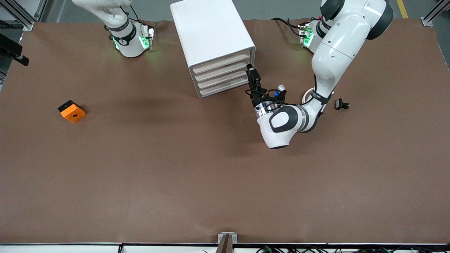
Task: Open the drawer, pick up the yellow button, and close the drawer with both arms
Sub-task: 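Grasp the uppermost drawer handle with the left gripper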
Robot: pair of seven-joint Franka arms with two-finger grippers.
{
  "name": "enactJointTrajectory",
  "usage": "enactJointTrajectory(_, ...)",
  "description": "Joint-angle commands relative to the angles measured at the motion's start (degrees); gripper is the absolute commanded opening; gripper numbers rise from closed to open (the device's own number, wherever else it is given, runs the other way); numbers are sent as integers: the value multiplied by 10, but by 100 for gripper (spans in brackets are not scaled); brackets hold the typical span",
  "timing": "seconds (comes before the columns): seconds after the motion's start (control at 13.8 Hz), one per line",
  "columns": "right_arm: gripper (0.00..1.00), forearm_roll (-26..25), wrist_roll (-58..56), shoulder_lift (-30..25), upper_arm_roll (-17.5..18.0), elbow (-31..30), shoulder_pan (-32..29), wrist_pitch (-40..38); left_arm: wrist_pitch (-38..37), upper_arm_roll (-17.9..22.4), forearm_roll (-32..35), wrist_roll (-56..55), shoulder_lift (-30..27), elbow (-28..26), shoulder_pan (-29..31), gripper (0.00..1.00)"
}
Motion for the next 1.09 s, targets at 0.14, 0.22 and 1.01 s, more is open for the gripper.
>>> enactJointTrajectory(0.14, 100, -7, 2, -11, 3, -5, -4, 6, 1, -6, 0, -1, -40, -52, 5, 45)
enactJointTrajectory(0.22, 100, -8, 3, -11, 3, -3, -4, 6, 3, -6, 0, 0, -39, -52, 3, 45)
enactJointTrajectory(1.01, 100, -5, -2, 30, 3, 6, -32, 4, 46, -6, 2, 22, -39, -67, -28, 45)
